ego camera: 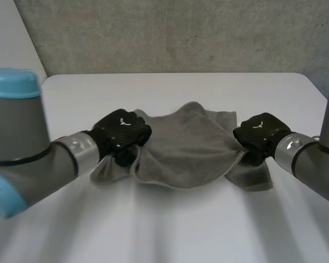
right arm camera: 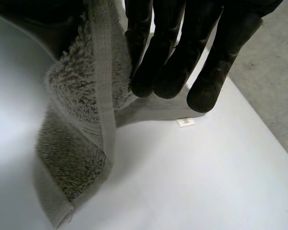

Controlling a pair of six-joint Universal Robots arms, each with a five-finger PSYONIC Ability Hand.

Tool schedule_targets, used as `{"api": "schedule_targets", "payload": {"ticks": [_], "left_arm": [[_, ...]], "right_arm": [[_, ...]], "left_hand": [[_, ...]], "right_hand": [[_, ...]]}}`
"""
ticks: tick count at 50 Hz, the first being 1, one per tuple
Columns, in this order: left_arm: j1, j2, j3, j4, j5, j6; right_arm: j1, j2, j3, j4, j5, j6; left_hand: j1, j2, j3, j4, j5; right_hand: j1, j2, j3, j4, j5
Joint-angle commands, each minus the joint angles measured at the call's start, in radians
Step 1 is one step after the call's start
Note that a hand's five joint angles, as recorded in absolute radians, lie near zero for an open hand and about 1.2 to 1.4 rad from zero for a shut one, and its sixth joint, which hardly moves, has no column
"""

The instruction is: Fold the towel.

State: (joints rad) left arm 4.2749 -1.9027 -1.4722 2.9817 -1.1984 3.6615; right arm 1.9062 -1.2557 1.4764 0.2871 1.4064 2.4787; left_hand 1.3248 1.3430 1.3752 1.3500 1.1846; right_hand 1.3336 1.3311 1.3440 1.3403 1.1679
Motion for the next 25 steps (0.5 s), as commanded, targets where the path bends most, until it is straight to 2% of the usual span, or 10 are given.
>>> {"api": "schedule_targets", "payload": {"ticks": [1,4,8,10,11,13,16,19,24,25], "left_arm": [[0.045,0.152,-0.207,0.046,-0.001,-0.029],[0.075,0.207,-0.243,0.062,-0.009,-0.04],[0.118,0.258,-0.252,0.102,-0.036,-0.089],[0.15,0.284,-0.25,0.158,-0.062,-0.179],[0.151,0.284,-0.25,0.158,-0.063,-0.179],[0.177,0.29,-0.252,0.204,-0.061,-0.25],[0.181,0.277,-0.254,0.215,-0.058,-0.271],[0.174,0.226,-0.261,0.224,-0.056,-0.276],[0.116,-0.031,-0.154,0.229,-0.069,-0.273],[0.115,-0.032,-0.154,0.229,-0.069,-0.273]], "right_arm": [[0.002,-0.076,-0.027,0.214,-0.043,-0.056],[0.004,-0.123,-0.06,0.219,-0.078,-0.05],[-0.001,-0.142,-0.093,0.219,-0.084,-0.053],[0.004,-0.146,-0.123,0.219,-0.078,-0.055],[0.004,-0.146,-0.123,0.219,-0.078,-0.055],[0.01,-0.134,-0.142,0.221,-0.073,-0.061],[0.016,-0.122,-0.148,0.219,-0.072,-0.063],[0.02,-0.042,-0.176,0.219,-0.076,-0.067],[0.049,0.137,-0.298,0.172,-0.073,-0.067],[0.05,0.137,-0.298,0.172,-0.073,-0.067]], "left_hand": [[0.071,0.053,0.021,0.046,0.037],[0.071,0.053,0.021,0.046,0.037],[0.071,0.053,0.021,0.046,0.037],[0.071,0.053,0.021,0.046,0.037],[0.071,0.053,0.021,0.046,0.037],[0.071,0.053,0.021,0.046,0.037],[0.071,0.053,0.021,0.046,0.037],[0.071,0.053,0.021,0.046,0.037],[0.071,0.053,0.021,0.046,0.037],[0.071,0.053,0.021,0.046,0.037]], "right_hand": [[0.063,0.065,0.052,0.056,0.054],[0.063,0.065,0.052,0.056,0.054],[0.063,0.065,0.052,0.056,0.054],[0.063,0.065,0.052,0.056,0.054],[0.063,0.065,0.052,0.056,0.054],[0.063,0.065,0.052,0.056,0.054],[0.063,0.065,0.052,0.056,0.054],[0.063,0.065,0.052,0.056,0.054],[0.063,0.065,0.052,0.056,0.054],[0.063,0.065,0.052,0.056,0.054]]}}
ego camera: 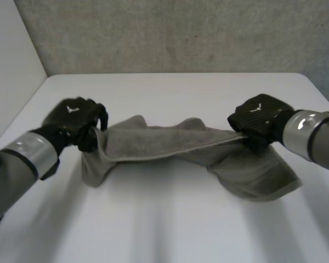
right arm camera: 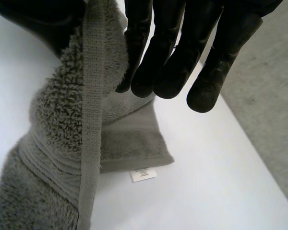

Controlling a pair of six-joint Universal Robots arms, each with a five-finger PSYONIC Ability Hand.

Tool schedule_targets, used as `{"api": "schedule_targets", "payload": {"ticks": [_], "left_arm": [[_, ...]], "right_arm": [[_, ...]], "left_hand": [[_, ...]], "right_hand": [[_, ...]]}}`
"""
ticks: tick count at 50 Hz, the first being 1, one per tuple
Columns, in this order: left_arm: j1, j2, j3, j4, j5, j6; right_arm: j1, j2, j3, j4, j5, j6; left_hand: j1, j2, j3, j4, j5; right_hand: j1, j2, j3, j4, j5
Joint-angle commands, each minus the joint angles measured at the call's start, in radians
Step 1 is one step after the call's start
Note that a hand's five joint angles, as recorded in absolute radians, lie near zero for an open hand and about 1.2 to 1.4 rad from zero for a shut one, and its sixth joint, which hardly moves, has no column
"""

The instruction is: Fold the towel.

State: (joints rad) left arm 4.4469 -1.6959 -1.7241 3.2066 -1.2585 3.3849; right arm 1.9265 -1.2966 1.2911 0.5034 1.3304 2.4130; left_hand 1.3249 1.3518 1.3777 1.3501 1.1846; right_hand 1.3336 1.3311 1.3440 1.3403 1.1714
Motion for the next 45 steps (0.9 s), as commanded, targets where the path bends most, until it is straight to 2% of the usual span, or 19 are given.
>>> {"api": "schedule_targets", "payload": {"ticks": [1,5,7,10,12,13,15,18,20,23,27,29,31,32,34,37,42,45], "left_arm": [[-0.069,-0.304,0.156,0.004,-0.012,0.004],[-0.077,-0.426,0.307,0.001,-0.022,0.002],[-0.078,-0.508,0.502,-0.004,-0.064,-0.001],[-0.08,-0.531,0.612,-0.004,-0.088,-0.002],[-0.081,-0.55,0.835,0.009,-0.13,-0.015],[-0.081,-0.55,0.836,0.009,-0.13,-0.015],[-0.087,-0.545,1.056,0.077,-0.15,-0.015],[-0.095,-0.542,1.147,0.13,-0.154,-0.019],[-0.109,-0.53,1.279,0.229,-0.167,-0.045],[-0.104,-0.527,1.345,0.277,-0.174,-0.071],[-0.104,-0.536,1.353,0.277,-0.17,-0.073],[-0.104,-0.541,1.344,0.272,-0.168,-0.073],[-0.098,-0.542,1.263,0.254,-0.167,-0.073],[-0.098,-0.542,1.262,0.254,-0.167,-0.073],[-0.078,-0.533,1.12,0.257,-0.159,-0.072],[-0.057,-0.528,1.035,0.256,-0.156,-0.068],[-0.037,-0.525,0.709,0.306,-0.079,-0.047],[-0.035,-0.531,0.633,0.329,-0.059,-0.024]], "right_arm": [[0.04,0.227,-0.157,-0.074,0.004,0.0],[0.048,0.316,-0.254,-0.149,0.016,0.001],[0.049,0.384,-0.385,-0.238,0.041,0.001],[0.049,0.408,-0.469,-0.292,0.058,0.001],[0.052,0.436,-0.652,-0.423,0.073,0.014],[0.052,0.436,-0.653,-0.424,0.073,0.014],[0.061,0.428,-0.789,-0.598,0.079,0.024],[0.062,0.415,-0.825,-0.684,0.079,0.035],[0.06,0.37,-0.866,-0.839,0.072,0.078],[0.049,0.347,-0.897,-0.907,0.064,0.135],[0.046,0.355,-0.938,-0.859,0.03,0.159],[0.046,0.361,-0.951,-0.804,0.01,0.159],[0.046,0.391,-0.963,-0.676,-0.034,0.156],[0.046,0.392,-0.963,-0.675,-0.034,0.156],[0.046,0.427,-0.963,-0.57,-0.065,0.152],[0.046,0.448,-0.955,-0.522,-0.074,0.149],[0.055,0.542,-0.876,-0.344,-0.082,0.043],[0.057,0.566,-0.829,-0.318,-0.083,0.0]], "left_hand": [[0.071,0.044,0.019,0.046,0.037],[0.071,0.044,0.019,0.046,0.037],[0.071,0.044,0.019,0.046,0.037],[0.071,0.044,0.019,0.046,0.037],[0.071,0.044,0.019,0.046,0.037],[0.071,0.044,0.019,0.046,0.037],[0.071,0.044,0.019,0.046,0.037],[0.071,0.044,0.019,0.046,0.037],[0.071,0.044,0.019,0.046,0.037],[0.071,0.044,0.019,0.046,0.037],[0.071,0.044,0.019,0.046,0.037],[0.071,0.044,0.019,0.046,0.037],[0.071,0.044,0.019,0.046,0.037],[0.071,0.044,0.019,0.046,0.037],[0.071,0.044,0.019,0.046,0.037],[0.071,0.044,0.019,0.046,0.037],[0.071,0.044,0.019,0.046,0.037],[0.071,0.044,0.019,0.046,0.037]], "right_hand": [[0.063,0.065,0.052,0.056,0.05],[0.063,0.065,0.052,0.056,0.05],[0.063,0.065,0.052,0.056,0.05],[0.063,0.065,0.052,0.056,0.05],[0.063,0.065,0.052,0.056,0.05],[0.063,0.065,0.052,0.056,0.05],[0.063,0.065,0.052,0.056,0.05],[0.063,0.065,0.052,0.056,0.05],[0.063,0.065,0.052,0.056,0.05],[0.063,0.065,0.052,0.056,0.05],[0.063,0.065,0.052,0.056,0.05],[0.063,0.065,0.052,0.056,0.05],[0.063,0.065,0.052,0.056,0.05],[0.063,0.065,0.052,0.056,0.05],[0.063,0.065,0.052,0.056,0.05],[0.063,0.065,0.052,0.056,0.05],[0.063,0.065,0.052,0.056,0.05],[0.063,0.065,0.052,0.056,0.05]]}}
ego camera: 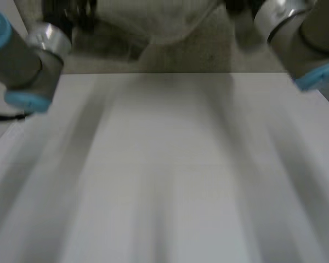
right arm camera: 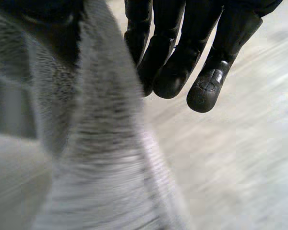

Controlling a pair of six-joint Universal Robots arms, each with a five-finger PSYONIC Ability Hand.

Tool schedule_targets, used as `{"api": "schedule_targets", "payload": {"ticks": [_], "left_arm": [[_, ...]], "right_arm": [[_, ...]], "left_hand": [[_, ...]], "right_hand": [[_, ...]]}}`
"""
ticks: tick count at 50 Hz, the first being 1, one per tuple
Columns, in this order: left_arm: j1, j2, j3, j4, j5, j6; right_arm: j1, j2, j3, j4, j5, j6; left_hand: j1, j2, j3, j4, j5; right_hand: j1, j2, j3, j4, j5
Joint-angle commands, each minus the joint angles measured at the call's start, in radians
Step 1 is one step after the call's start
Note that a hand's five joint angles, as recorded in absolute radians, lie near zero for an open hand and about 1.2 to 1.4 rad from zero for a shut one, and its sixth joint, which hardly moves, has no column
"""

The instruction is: Fold the towel.

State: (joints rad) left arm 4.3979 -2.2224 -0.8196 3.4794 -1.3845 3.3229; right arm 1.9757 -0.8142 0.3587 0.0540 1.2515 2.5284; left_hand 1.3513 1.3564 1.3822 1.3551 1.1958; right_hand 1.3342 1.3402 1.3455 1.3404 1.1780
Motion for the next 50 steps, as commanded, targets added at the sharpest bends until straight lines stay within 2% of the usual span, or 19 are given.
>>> {"api": "schedule_targets", "payload": {"ticks": [1,3,5,6,11,15,20,23,27,28,29,30,31,33,34,36,39,44,50], "left_arm": [[0.017,-0.01,-0.338,0.084,0.082,0.074],[0.02,-0.022,-0.401,0.112,0.091,0.119],[0.025,-0.058,-0.49,0.148,0.101,0.223],[0.025,-0.059,-0.49,0.148,0.101,0.224],[0.032,-0.069,-0.579,0.147,0.099,0.371],[0.052,-0.031,-0.61,0.144,0.099,0.371],[0.078,0.067,-0.656,0.142,0.098,0.366],[0.092,0.124,-0.69,0.142,0.098,0.356],[0.107,0.181,-0.742,0.142,0.098,0.304],[0.11,0.196,-0.757,0.142,0.098,0.276],[0.11,0.196,-0.757,0.142,0.098,0.276],[0.114,0.21,-0.773,0.141,0.098,0.25],[0.114,0.21,-0.773,0.141,0.098,0.25],[0.115,0.222,-0.799,0.142,0.101,0.199],[0.115,0.222,-0.799,0.142,0.101,0.199],[0.118,0.222,-0.814,0.142,0.101,0.172],[0.118,0.222,-0.817,0.142,0.101,0.165],[0.129,0.221,-0.817,0.142,0.099,0.159],[0.137,0.217,-0.817,0.142,0.099,0.159]], "right_arm": [[0.009,0.105,0.153,0.151,-0.006,-0.161],[0.009,0.13,0.204,0.158,0.0,-0.201],[0.011,0.174,0.297,0.155,0.008,-0.258],[0.011,0.174,0.298,0.155,0.008,-0.258],[0.015,0.25,0.371,0.158,0.042,-0.275],[0.022,0.231,0.394,0.161,0.069,-0.257],[0.018,0.089,0.477,0.144,0.08,-0.102],[0.017,0.055,0.502,0.136,0.08,-0.065],[0.015,-0.022,0.587,0.124,0.088,-0.02],[0.015,-0.037,0.612,0.122,0.106,-0.02],[0.015,-0.037,0.612,0.122,0.106,-0.02],[0.015,-0.04,0.63,0.122,0.136,-0.019],[0.015,-0.04,0.631,0.122,0.137,-0.019],[0.011,-0.036,0.655,0.119,0.213,-0.025],[0.011,-0.036,0.655,0.119,0.213,-0.025],[0.005,-0.017,0.67,0.109,0.276,-0.025],[-0.001,-0.008,0.681,0.099,0.293,-0.022],[-0.038,-0.005,0.727,0.055,0.307,-0.011],[-0.058,-0.014,0.753,0.041,0.309,-0.011]], "left_hand": [[0.045,0.04,0.014,0.041,0.026],[0.045,0.04,0.014,0.041,0.026],[0.045,0.04,0.014,0.041,0.026],[0.045,0.04,0.014,0.041,0.026],[0.045,0.04,0.014,0.041,0.026],[0.045,0.04,0.014,0.041,0.026],[0.045,0.04,0.014,0.041,0.026],[0.045,0.04,0.014,0.041,0.026],[0.045,0.04,0.014,0.041,0.026],[0.045,0.04,0.014,0.041,0.026],[0.045,0.04,0.014,0.041,0.026],[0.045,0.04,0.014,0.041,0.026],[0.045,0.04,0.014,0.041,0.026],[0.045,0.04,0.014,0.041,0.026],[0.045,0.04,0.014,0.041,0.026],[0.045,0.04,0.014,0.041,0.026],[0.045,0.04,0.014,0.041,0.026],[0.045,0.04,0.014,0.041,0.026],[0.045,0.04,0.014,0.041,0.026]], "right_hand": [[0.062,0.056,0.051,0.056,0.044],[0.062,0.056,0.051,0.056,0.044],[0.062,0.056,0.051,0.056,0.044],[0.062,0.056,0.051,0.056,0.044],[0.062,0.056,0.051,0.056,0.044],[0.062,0.056,0.051,0.056,0.044],[0.062,0.056,0.051,0.056,0.044],[0.062,0.056,0.051,0.056,0.044],[0.062,0.056,0.051,0.056,0.044],[-0.039,-0.045,-0.05,-0.045,-0.057],[-0.04,-0.046,-0.051,-0.046,-0.058],[-0.202,-0.208,-0.214,-0.209,-0.221],[-0.204,-0.21,-0.215,-0.21,-0.222],[-0.321,-0.327,-0.333,-0.327,-0.339],[-0.321,-0.327,-0.333,-0.328,-0.34],[-0.383,-0.389,-0.394,-0.389,-0.401],[-0.389,-0.395,-0.4,-0.395,-0.407],[-0.541,-0.547,-0.553,-0.548,-0.56],[-0.545,-0.551,-0.556,-0.551,-0.563]]}}
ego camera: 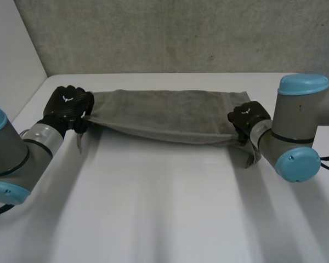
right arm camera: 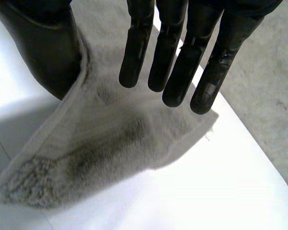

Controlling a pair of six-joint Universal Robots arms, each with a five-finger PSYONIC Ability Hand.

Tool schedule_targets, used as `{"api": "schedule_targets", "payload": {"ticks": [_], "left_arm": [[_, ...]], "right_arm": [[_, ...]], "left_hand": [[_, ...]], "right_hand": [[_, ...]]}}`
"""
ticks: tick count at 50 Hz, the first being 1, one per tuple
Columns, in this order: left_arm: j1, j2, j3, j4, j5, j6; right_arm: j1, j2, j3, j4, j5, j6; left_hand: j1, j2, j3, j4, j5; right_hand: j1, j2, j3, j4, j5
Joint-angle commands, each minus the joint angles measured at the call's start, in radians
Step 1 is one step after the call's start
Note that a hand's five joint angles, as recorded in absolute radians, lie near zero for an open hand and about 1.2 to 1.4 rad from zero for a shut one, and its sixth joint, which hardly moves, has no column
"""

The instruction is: Fold the towel.

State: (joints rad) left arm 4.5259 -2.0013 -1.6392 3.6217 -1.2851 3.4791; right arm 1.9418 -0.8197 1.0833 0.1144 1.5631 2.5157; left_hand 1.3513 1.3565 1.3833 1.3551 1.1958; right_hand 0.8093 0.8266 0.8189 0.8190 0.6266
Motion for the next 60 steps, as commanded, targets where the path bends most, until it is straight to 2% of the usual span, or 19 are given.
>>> {"api": "schedule_targets", "payload": {"ticks": [1,11,14,16,17,18,20,28,33,35,38,40,41,43,49,51,57,60], "left_arm": [[0.01,-0.004,0.002,0.0,0.0,0.003],[0.015,-0.002,-0.005,0.0,0.0,0.005],[0.015,-0.002,-0.007,0.0,0.0,0.005],[0.015,-0.004,-0.008,0.0,0.0,0.005],[0.015,-0.004,-0.008,0.0,0.0,0.005],[0.015,-0.005,-0.01,0.0,0.0,0.006],[0.016,-0.005,-0.011,0.0,0.0,0.006],[0.013,0.004,-0.036,-0.04,0.0,0.02],[0.018,0.076,-0.063,-0.104,0.001,0.02],[0.039,0.137,-0.097,-0.153,0.006,0.021],[0.047,0.171,-0.116,-0.178,0.017,0.021],[0.059,0.26,-0.155,-0.233,0.049,0.028],[0.059,0.26,-0.156,-0.233,0.049,0.028],[0.084,0.353,-0.203,-0.303,0.096,0.046],[0.125,0.495,-0.26,-0.419,0.173,0.083],[0.156,0.562,-0.28,-0.474,0.213,0.097],[0.205,0.582,-0.278,-0.483,0.245,0.11],[0.216,0.547,-0.26,-0.459,0.25,0.126]], "right_arm": [[-0.03,-0.015,0.035,-0.019,-0.002,0.002],[-0.05,-0.036,0.083,-0.01,0.0,0.003],[-0.055,-0.041,0.109,-0.009,-0.002,0.003],[-0.063,-0.055,0.131,0.008,-0.009,0.003],[-0.063,-0.055,0.132,0.008,-0.009,0.003],[-0.067,-0.065,0.138,0.02,-0.014,0.003],[-0.07,-0.074,0.139,0.036,-0.018,0.003],[-0.107,-0.217,0.161,0.031,-0.04,-0.011],[-0.126,-0.345,0.202,-0.007,-0.106,-0.04],[-0.138,-0.425,0.246,0.004,-0.149,-0.104],[-0.141,-0.463,0.274,0.013,-0.163,-0.149],[-0.141,-0.528,0.343,0.054,-0.192,-0.249],[-0.141,-0.529,0.343,0.054,-0.192,-0.25],[-0.142,-0.585,0.406,0.143,-0.222,-0.351],[-0.159,-0.654,0.451,0.304,-0.278,-0.459],[-0.21,-0.697,0.443,0.373,-0.308,-0.488],[-0.285,-0.711,0.397,0.384,-0.368,-0.494],[-0.305,-0.674,0.359,0.38,-0.41,-0.491]], "left_hand": [[0.045,0.04,0.013,0.041,0.026],[0.045,0.04,0.013,0.041,0.026],[0.045,0.04,0.013,0.041,0.026],[0.045,0.04,0.013,0.041,0.026],[0.045,0.04,0.013,0.041,0.026],[0.045,0.04,0.013,0.041,0.026],[0.045,0.04,0.013,0.041,0.026],[0.045,0.04,0.013,0.041,0.026],[0.045,0.04,0.013,0.041,0.026],[0.045,0.04,0.013,0.041,0.026],[0.045,0.04,0.013,0.041,0.026],[0.045,0.04,0.013,0.041,0.026],[0.045,0.04,0.013,0.041,0.026],[0.045,0.04,0.013,0.041,0.026],[0.045,0.04,0.013,0.041,0.026],[0.045,0.04,0.013,0.041,0.026],[0.045,0.04,0.013,0.041,0.026],[0.045,0.04,0.013,0.041,0.026]], "right_hand": [[-0.017,-0.034,-0.026,-0.027,-0.009],[0.016,-0.002,0.006,0.006,0.024],[0.098,0.08,0.088,0.088,0.106],[0.358,0.34,0.348,0.348,0.366],[0.359,0.342,0.349,0.349,0.367],[0.56,0.542,0.55,0.55,0.568],[0.587,0.569,0.577,0.577,0.595],[0.587,0.57,0.577,0.577,0.595],[0.587,0.57,0.577,0.577,0.595],[0.587,0.57,0.577,0.577,0.595],[0.587,0.57,0.577,0.577,0.595],[0.587,0.57,0.577,0.577,0.595],[0.587,0.57,0.577,0.577,0.595],[0.587,0.57,0.577,0.577,0.595],[0.587,0.57,0.577,0.577,0.595],[0.587,0.57,0.577,0.577,0.595],[0.587,0.57,0.577,0.577,0.595],[0.587,0.57,0.577,0.577,0.595]]}}
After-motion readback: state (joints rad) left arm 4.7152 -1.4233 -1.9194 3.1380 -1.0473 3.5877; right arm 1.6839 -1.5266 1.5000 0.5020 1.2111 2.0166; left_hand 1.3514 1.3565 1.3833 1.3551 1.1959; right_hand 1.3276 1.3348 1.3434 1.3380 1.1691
